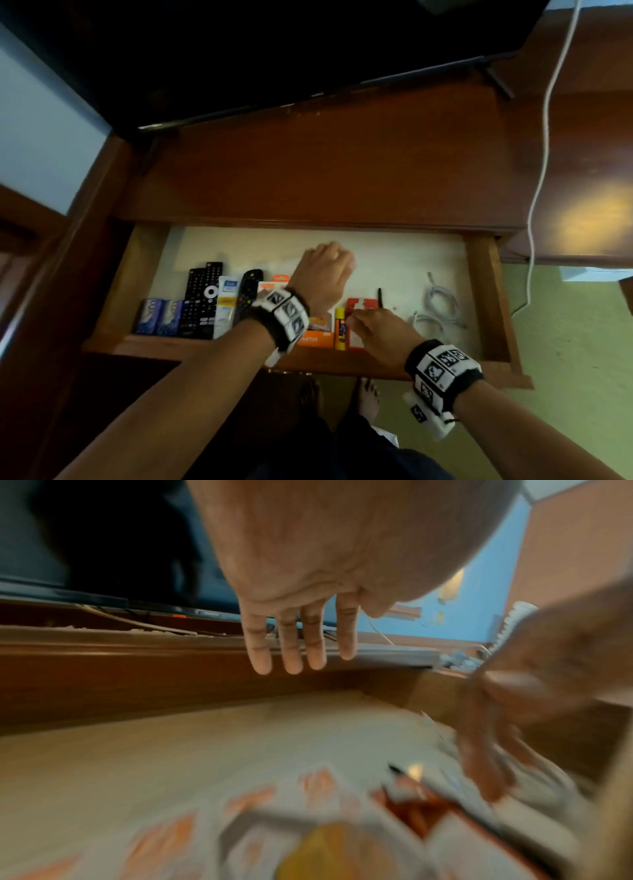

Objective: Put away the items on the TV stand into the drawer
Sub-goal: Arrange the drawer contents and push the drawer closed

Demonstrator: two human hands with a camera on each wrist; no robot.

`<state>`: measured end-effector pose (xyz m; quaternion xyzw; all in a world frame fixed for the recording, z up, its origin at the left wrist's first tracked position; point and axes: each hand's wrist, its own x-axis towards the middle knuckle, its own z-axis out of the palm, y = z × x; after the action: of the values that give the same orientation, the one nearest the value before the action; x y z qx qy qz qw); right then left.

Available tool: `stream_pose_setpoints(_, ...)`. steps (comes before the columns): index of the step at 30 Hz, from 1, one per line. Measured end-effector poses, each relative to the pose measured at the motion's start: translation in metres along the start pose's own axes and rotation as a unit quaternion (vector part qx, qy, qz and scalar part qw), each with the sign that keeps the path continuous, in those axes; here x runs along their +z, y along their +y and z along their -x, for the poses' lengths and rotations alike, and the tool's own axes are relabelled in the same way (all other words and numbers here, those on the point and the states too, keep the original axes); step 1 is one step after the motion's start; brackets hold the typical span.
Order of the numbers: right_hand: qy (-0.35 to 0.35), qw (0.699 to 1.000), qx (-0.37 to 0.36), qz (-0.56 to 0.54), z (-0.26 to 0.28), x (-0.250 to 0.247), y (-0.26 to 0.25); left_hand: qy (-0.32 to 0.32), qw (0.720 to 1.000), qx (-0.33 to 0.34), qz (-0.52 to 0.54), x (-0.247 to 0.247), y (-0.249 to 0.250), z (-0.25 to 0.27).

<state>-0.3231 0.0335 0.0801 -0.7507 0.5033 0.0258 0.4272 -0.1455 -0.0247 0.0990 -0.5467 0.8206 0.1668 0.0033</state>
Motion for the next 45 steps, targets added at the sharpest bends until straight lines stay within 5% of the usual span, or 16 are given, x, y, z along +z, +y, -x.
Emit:
stream_pose_setpoints(5, -0.071, 0.996, -0.007, 0.049, 0.004, 0.034, -0.019, -0.171, 0.984, 0.036, -0.023, 0.032, -0.036, 0.101)
stream_pose_setpoints(8, -0.11, 0.978, -0.016, 0.176, 0.002, 0.042, -0.023, -0.226, 0.97, 0.056, -0.066, 0.044, -0.057, 0.135)
stream_pose_setpoints(15, -0.081, 0.95, -0.01, 0.301, 0.006, 0.037, -0.032, -0.179, 0.978, 0.058, -0.088, 0.06, -0.064, 0.146)
stream_pose_setpoints(26, -0.014, 0.954, 0.045, 0.297, -0.04, -0.001, -0.041, -0.104, 0.991, 0.019, -0.084, 0.045, -0.087, 0.087)
stream_pose_setpoints(45, 0.053, 0.955, 0.091, 0.278, -0.101, -0.035, -0.027, -0.079, 0.993, -0.049, -0.067, 0.018, -0.105, 0.011)
